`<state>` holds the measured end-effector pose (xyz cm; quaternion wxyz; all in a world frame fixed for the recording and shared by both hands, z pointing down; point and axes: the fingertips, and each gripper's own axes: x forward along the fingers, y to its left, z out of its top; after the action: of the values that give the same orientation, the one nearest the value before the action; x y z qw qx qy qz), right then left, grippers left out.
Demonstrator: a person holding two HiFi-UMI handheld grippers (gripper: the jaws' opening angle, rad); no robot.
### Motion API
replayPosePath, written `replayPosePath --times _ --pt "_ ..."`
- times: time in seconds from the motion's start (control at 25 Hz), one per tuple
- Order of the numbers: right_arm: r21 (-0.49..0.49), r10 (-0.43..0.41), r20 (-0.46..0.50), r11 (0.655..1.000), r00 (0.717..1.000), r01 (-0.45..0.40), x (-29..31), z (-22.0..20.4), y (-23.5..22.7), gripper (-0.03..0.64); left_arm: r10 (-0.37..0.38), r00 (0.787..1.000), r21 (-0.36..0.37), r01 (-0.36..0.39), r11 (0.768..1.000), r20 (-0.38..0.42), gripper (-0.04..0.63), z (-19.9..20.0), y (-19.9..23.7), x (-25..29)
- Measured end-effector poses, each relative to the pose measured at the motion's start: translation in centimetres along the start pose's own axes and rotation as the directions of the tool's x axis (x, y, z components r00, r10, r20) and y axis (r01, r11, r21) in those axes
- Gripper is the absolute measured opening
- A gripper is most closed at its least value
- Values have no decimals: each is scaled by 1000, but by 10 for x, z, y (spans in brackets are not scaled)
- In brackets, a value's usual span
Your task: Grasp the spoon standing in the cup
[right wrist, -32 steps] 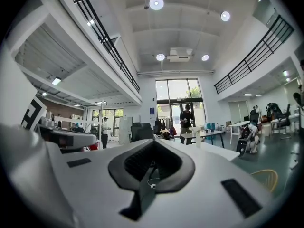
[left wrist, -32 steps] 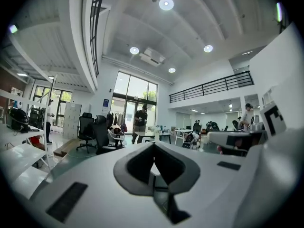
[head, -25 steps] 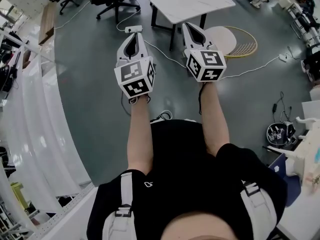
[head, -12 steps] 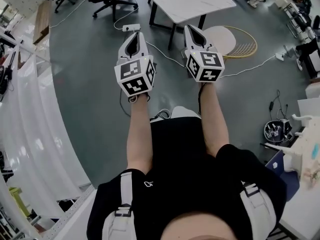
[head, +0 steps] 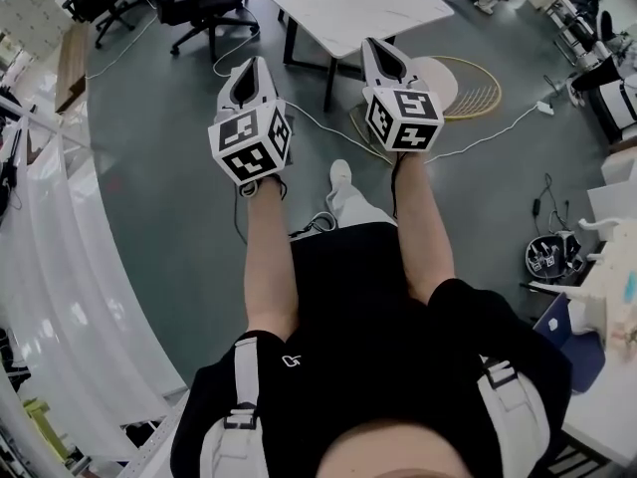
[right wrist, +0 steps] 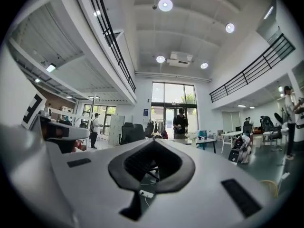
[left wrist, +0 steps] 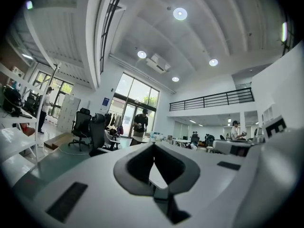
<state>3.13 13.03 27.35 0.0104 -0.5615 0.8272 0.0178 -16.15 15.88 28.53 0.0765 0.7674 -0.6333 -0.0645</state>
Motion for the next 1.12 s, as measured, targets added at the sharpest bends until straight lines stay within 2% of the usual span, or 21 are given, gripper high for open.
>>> replayPosePath --times 0.12,0.28,0.48,0.8,0.96,1.12 --pt "-21 7 51 1000 999 -6 11 17 -10 6 27 999 -13 -27 1000 45 15 16 12 14" --pt "14 -20 105 1000 994 19 39 29 -31 6 9 998 20 -10 1000 68 15 23 13 48" --pt "44 2 146 999 989 -8 89 31 -52 6 -20 997 32 18 999 70 15 29 7 108" --pt "121 -51 91 992 995 40 157 -2 -136 6 -57 998 33 57 998 -7 15 -6 -24 212" --pt "138 -28 28 990 999 24 213 -32 -163 6 -44 999 23 45 999 -22 15 -16 -23 268" --pt "157 19 -45 987 999 -12 268 -67 -179 6 8 997 -10 -9 1000 -79 15 -45 -10 320"
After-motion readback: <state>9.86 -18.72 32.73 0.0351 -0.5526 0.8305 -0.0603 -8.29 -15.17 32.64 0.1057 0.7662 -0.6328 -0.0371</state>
